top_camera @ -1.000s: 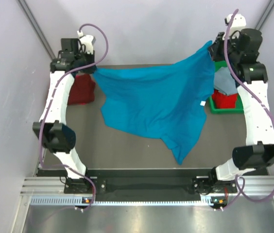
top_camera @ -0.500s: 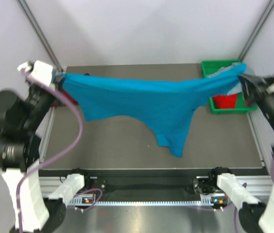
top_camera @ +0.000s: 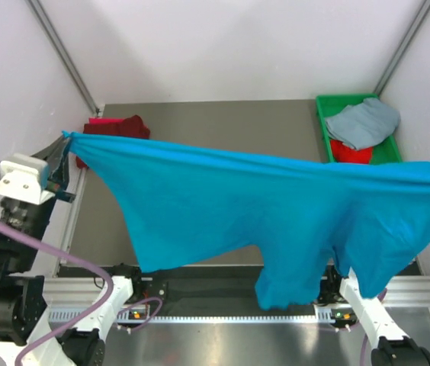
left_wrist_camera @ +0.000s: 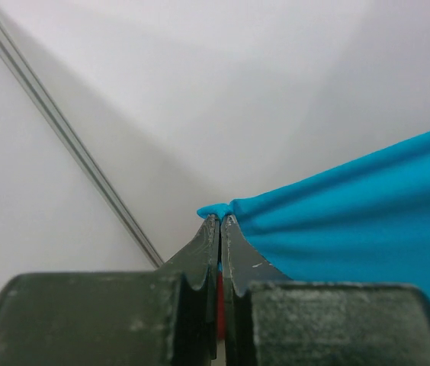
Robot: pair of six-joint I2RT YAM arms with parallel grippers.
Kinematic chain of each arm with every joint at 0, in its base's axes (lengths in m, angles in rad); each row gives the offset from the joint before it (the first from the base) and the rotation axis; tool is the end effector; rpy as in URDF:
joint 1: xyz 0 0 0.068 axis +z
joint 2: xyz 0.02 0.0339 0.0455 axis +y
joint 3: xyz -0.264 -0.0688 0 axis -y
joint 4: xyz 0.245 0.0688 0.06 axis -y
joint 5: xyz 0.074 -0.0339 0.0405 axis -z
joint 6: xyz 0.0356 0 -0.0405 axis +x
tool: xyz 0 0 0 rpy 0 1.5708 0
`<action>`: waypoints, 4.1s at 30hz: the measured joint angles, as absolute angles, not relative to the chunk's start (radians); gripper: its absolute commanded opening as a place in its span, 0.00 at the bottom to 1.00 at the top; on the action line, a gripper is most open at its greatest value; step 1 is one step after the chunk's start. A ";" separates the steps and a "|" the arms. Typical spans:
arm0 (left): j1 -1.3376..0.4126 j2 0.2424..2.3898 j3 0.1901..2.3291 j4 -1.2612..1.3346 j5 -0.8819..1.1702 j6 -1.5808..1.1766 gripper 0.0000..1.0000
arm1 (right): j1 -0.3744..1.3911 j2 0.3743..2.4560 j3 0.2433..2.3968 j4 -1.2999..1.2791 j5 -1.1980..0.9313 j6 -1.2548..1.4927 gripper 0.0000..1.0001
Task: Fold and stack the t-shirts
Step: Flatten the tshirt out, then fold the tshirt
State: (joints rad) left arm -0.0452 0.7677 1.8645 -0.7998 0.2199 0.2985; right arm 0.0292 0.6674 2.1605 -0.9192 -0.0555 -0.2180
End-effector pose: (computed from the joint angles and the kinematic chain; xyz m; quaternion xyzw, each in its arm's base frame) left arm -0.0079 -0.0074 0.5740 0.1880 0.5673 0.0362 0.8009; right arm -0.1362 -0.0020 0.5853 -0.0831 0.4712 -0.0696 0.8753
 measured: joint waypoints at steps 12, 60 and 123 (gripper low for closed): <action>-0.048 0.748 1.670 -0.684 0.182 0.353 0.00 | 0.098 0.623 1.903 -0.904 0.011 -0.327 0.00; -0.055 2.427 2.092 -0.428 -0.209 0.595 0.00 | 0.097 2.489 2.326 -0.479 0.006 -0.418 0.00; -0.041 2.202 1.871 -0.517 -0.168 0.509 0.00 | 0.091 2.178 1.924 -0.609 -0.048 -0.384 0.00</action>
State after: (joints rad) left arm -0.0410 2.2017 1.8706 -0.5175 -0.1680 0.5095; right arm 0.0906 2.1784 1.9236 -0.6094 -0.0479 -0.3843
